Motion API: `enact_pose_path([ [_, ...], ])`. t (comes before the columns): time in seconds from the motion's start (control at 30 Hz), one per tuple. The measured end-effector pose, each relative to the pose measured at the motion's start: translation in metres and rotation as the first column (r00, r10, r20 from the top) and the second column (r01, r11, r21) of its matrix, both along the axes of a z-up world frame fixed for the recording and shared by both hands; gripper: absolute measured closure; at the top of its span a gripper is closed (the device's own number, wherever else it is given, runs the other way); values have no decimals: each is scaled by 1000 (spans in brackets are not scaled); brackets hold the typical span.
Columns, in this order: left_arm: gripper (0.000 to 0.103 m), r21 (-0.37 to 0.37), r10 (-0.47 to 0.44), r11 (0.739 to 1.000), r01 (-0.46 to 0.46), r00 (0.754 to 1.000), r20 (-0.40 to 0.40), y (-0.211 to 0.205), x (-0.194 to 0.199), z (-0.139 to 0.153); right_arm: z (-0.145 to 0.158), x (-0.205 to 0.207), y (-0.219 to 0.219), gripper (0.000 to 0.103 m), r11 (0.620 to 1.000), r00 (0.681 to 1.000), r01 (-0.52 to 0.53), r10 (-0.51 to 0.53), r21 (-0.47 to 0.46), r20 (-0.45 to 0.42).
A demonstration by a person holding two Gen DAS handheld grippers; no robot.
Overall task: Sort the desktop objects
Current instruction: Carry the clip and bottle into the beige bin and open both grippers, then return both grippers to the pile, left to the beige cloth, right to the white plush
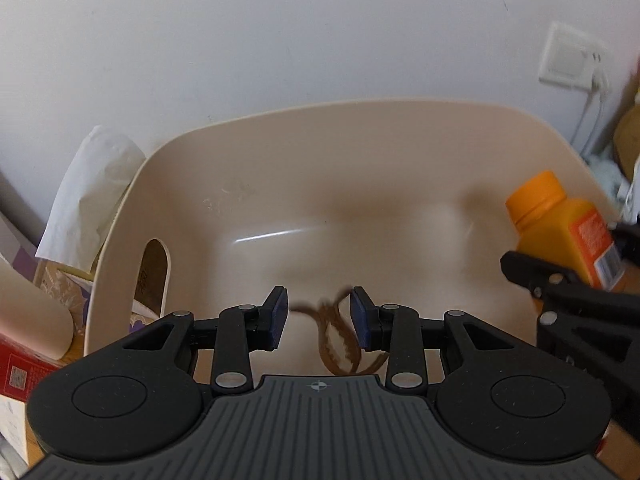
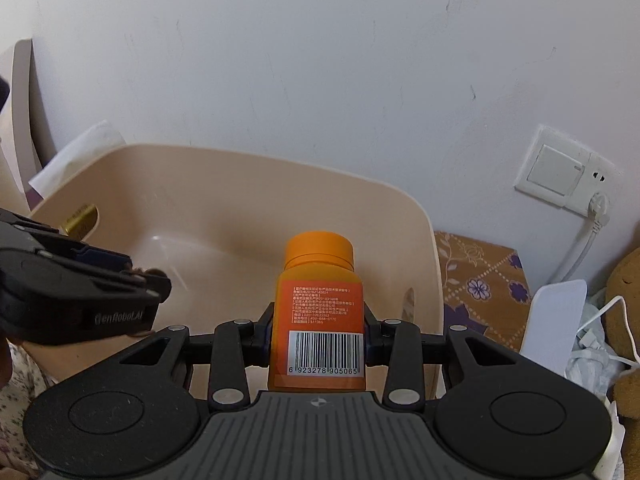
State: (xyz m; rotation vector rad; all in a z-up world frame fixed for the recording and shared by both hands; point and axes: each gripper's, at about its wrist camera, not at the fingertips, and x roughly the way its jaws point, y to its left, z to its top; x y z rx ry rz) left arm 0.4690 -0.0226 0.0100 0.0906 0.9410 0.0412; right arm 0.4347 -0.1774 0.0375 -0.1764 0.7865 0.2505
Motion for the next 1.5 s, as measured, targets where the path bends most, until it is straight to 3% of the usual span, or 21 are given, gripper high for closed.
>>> enact_pose_path([
  [0.07, 59, -2, -3, 1000, 3, 1000, 5, 0, -4, -2, -3, -3, 1, 67, 999, 1000, -14, 14, -33, 7],
  [0.13, 39, -19, 4, 1000, -4, 1000, 20, 1, -7, 1, -3, -6, 1, 65, 999, 1000, -18, 18, -44, 8],
  [0.17, 29, -23, 8, 1000, -7, 999, 32, 2, -9, 3, -2, -7, 0, 56, 999, 1000, -14, 14, -38, 7],
  [0.2, 24, -25, 11, 1000, -9, 999, 48, 2, -12, 6, -2, -10, -1, 55, 1000, 1000, -12, 12, -29, 10],
  [0.33, 22, -12, 10, 1000, -9, 997, 75, 6, -23, 12, 7, -18, -8, 24, 1000, 999, -4, 4, -7, 43],
  [0.47, 21, -15, 22, 1000, -21, 996, 90, 18, -33, 20, 18, -32, -15, 12, 1000, 997, -3, 2, 23, 80],
  [0.53, 21, -13, 21, 1000, -20, 995, 101, 23, -37, 24, 25, -37, -9, 0, 1000, 995, -2, -1, 30, 96],
  [0.7, 21, -5, 12, 1000, -12, 990, 143, 25, -54, 46, 35, -53, -6, 0, 1000, 988, -25, 26, -8, 155],
  [1.1, 18, 6, -55, 998, 55, 973, 223, 47, -134, 83, 64, -138, -12, 0, 996, 965, -81, 67, 46, 253],
  [1.33, 17, -7, -83, 996, 87, 970, 227, 64, -191, 72, 62, -197, -33, 0, 992, 950, -109, 85, 64, 301],
  [1.5, 17, -28, -100, 994, 109, 969, 228, 75, -224, 52, 45, -236, -43, 0, 995, 938, -98, 89, 10, 334],
])
